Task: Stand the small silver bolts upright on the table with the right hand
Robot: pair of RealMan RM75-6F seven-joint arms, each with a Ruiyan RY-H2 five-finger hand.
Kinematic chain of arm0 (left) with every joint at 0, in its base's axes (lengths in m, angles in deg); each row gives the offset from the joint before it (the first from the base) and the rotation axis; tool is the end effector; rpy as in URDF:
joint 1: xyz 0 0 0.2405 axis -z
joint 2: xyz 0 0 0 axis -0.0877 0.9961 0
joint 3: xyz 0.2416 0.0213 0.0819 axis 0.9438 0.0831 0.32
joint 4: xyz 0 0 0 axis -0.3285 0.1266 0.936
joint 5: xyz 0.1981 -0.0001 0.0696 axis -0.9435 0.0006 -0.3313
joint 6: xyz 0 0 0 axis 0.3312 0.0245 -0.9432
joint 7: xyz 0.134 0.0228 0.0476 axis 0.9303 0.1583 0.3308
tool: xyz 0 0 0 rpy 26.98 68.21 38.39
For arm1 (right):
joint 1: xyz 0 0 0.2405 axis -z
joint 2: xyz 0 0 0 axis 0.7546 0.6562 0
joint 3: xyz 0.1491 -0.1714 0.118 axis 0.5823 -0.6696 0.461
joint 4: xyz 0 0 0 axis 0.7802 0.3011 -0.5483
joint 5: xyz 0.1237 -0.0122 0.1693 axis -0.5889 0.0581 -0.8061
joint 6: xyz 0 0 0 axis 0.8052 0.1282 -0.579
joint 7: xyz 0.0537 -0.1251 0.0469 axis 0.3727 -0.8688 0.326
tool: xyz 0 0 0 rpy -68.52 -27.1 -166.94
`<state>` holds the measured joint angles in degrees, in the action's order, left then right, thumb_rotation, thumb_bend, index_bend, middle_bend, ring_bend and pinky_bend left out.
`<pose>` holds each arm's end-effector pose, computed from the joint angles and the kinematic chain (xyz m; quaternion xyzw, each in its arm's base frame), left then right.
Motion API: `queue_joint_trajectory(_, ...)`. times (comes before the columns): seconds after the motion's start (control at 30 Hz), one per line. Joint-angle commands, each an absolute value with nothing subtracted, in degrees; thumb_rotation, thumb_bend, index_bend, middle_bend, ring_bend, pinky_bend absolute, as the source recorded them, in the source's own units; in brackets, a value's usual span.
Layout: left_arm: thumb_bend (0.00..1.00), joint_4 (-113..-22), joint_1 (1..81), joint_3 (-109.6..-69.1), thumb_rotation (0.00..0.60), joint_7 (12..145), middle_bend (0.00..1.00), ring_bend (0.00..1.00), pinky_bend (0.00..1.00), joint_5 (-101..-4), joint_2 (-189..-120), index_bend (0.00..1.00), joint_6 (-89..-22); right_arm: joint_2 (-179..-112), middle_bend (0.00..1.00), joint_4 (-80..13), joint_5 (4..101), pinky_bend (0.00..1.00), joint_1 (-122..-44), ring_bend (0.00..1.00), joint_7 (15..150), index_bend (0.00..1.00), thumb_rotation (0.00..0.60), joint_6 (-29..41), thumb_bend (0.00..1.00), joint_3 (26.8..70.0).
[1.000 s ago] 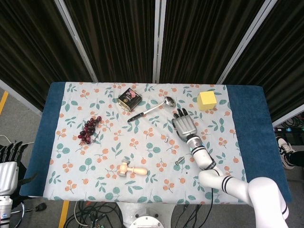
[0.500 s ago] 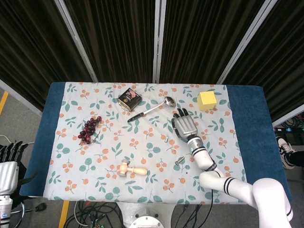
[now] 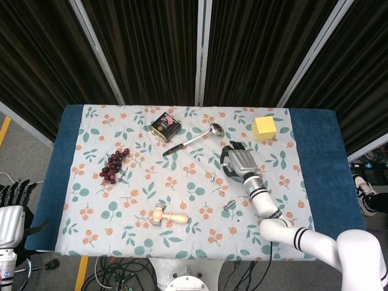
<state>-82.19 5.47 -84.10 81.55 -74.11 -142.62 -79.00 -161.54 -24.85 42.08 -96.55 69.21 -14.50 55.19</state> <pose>-0.3349 0.1565 0.1373 -0.5557 -0.3979 -0.3606 0.6347 -0.1570 -0.3963 -0.0538 0.6767 -0.4999 0.3534 0.4091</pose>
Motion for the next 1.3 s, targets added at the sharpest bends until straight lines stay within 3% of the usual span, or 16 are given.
queue_joint_trajectory(0.03,0.00,-82.20,5.46,-84.09,0.600,81.58,0.07,0.00,0.00,-74.10,-142.62,0.13,-78.98,-161.26,0.22,-25.16,42.99,0.00,-96.05,0.00,72.14,0.54,0.600,-15.07,0.36,55.61)
queue_joint_trajectory(0.5,0.00,-82.05,5.49,-84.03,0.600,81.35,0.07,0.00,0.00,-73.98,-142.65,0.13,-78.69,-161.35,0.22,-23.38,45.52,0.00,-95.64,0.00,78.32,0.54,0.600,-16.03,0.35,55.46)
queue_joint_trajectory(1.3,0.00,-82.19,5.57,-84.06,0.600,81.53,0.07,0.00,0.00,-74.08,-142.60,0.13,-78.73,-160.88,0.21,-23.48,46.56,0.00,-95.88,0.00,77.93,0.42,0.600,-15.14,0.35,54.49)
